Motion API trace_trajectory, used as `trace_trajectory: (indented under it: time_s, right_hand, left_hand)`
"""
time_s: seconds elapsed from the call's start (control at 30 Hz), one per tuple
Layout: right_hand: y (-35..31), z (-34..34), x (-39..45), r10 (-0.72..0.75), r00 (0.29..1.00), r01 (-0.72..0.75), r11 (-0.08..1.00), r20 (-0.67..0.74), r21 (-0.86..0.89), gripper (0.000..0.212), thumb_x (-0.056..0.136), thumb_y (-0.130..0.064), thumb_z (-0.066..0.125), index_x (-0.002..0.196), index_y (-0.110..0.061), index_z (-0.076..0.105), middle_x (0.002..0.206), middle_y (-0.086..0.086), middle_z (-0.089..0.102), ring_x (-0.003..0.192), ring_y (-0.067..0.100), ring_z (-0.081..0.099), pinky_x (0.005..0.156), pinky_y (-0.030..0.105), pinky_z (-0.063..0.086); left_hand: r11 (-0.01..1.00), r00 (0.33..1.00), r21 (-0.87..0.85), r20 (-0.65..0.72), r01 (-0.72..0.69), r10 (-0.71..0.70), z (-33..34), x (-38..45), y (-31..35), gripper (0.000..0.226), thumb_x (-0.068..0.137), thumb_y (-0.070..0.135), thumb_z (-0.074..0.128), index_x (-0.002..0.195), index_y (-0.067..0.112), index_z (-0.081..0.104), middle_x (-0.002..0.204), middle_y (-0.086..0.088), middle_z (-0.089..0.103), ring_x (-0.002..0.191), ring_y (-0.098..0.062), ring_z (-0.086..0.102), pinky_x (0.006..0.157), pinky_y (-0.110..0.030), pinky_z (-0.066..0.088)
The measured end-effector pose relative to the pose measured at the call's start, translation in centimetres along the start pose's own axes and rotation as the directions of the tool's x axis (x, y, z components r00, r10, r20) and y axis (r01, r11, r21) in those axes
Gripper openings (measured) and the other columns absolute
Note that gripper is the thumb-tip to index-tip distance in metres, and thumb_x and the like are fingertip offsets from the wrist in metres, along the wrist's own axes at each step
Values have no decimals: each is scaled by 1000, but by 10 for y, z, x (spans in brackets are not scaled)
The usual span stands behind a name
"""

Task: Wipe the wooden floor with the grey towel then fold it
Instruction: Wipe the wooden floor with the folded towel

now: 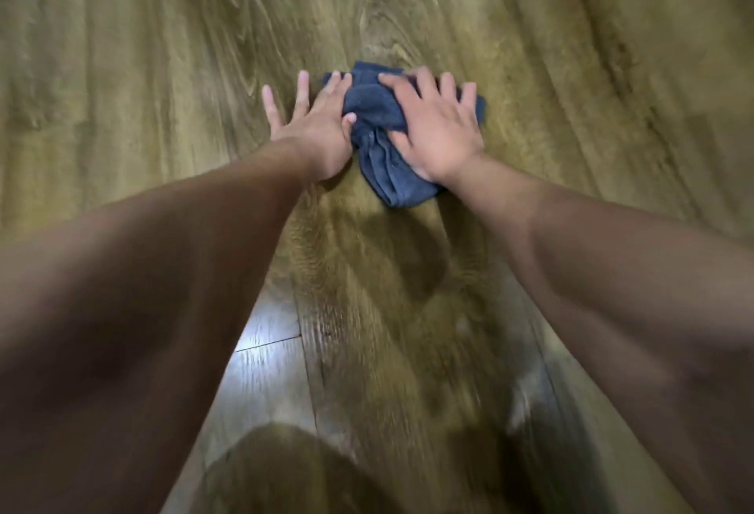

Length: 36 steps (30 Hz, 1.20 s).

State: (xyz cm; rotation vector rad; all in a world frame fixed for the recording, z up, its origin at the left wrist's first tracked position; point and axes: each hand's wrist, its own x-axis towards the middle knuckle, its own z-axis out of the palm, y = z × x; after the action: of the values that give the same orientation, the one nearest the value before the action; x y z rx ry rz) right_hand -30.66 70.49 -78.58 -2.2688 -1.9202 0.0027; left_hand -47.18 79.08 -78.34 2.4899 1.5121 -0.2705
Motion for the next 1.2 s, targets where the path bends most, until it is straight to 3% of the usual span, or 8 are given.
trace_trajectory:
  time_s: [0.23, 0.57, 0.7, 0.8, 0.87, 1.0, 1.1, 1.2]
  right_hand:
    - [-11, 0, -7, 69, 995, -68, 997, 65, -20, 62, 93, -48, 50, 151, -39, 30, 150, 3, 40, 124, 38, 42, 99, 54, 29]
    - [-74, -12, -167, 113, 982, -111, 994, 151, -23, 71, 89, -51, 49, 154, -36, 28, 157, 3, 37, 128, 40, 42, 107, 56, 26]
    - [-112, -28, -250, 44, 970, -87, 981, 239, 171, 81, 81, -57, 39, 157, -35, 23, 163, -3, 30, 147, 37, 24, 120, 53, 12]
    - [-144, -38, -310, -25, 968, -43, 963, 248, 265, 74, 91, -54, 35, 159, -30, 21, 165, -6, 26, 153, 31, 13, 124, 46, 3]
    - [-176, -41, -354, -9, 976, -50, 964, 220, 261, 66, 99, -53, 30, 159, -25, 24, 165, -5, 26, 154, 28, 13, 125, 45, 6]
    - [-234, -40, -424, 126, 966, -170, 966, 224, 193, 71, 96, -60, 37, 157, -24, 32, 166, 6, 23, 153, 27, 20, 122, 48, 11]
    - [-261, -42, -451, 175, 947, -214, 969, 268, 122, 70, 92, -67, 39, 154, -36, 34, 165, 4, 25, 152, 29, 23, 115, 56, 14]
    - [-276, -42, -460, 223, 933, -271, 952, 282, 145, 65, 93, -65, 37, 152, -36, 36, 164, 3, 27, 152, 28, 20, 111, 59, 19]
  left_hand:
    - [996, 995, 1, 28, 93, -93, -2, -22, 17, 57, 105, 38, 16, 160, 31, 4, 168, 15, 0, 154, -19, -13, 111, -64, -25]
    - [997, 997, -5, 18, -76, 76, 38, -175, -11, 57, 106, 39, 17, 161, 28, 5, 168, 13, 1, 154, -19, -13, 113, -62, -22]
    - [989, 990, 38, 25, -140, 139, 60, -269, -39, 60, 104, 41, 14, 161, 22, 9, 169, 7, 7, 155, -19, -10, 116, -62, -17]
    - [973, 981, 120, 43, -195, 191, 73, -345, -64, 63, 102, 41, 16, 158, 13, 23, 165, -3, 24, 156, -24, 3, 116, -64, -14]
    - [961, 974, 161, 69, -226, 218, 80, -393, -80, 64, 102, 41, 16, 155, 11, 32, 162, -6, 33, 155, -27, 9, 116, -67, -12]
    - [925, 956, 287, 229, -248, 186, 93, -471, -110, 71, 98, 46, 1, 158, 14, 23, 165, -5, 24, 155, -28, -2, 111, -71, -19]
    - [924, 928, 275, 333, -267, 169, 94, -512, -128, 71, 97, 50, 5, 157, 16, 21, 166, -4, 19, 155, -27, -3, 106, -76, -17]
    - [932, 919, 207, 326, -297, 221, 83, -525, -138, 66, 99, 51, 12, 149, 14, 33, 157, -6, 31, 154, -27, 8, 111, -72, -13]
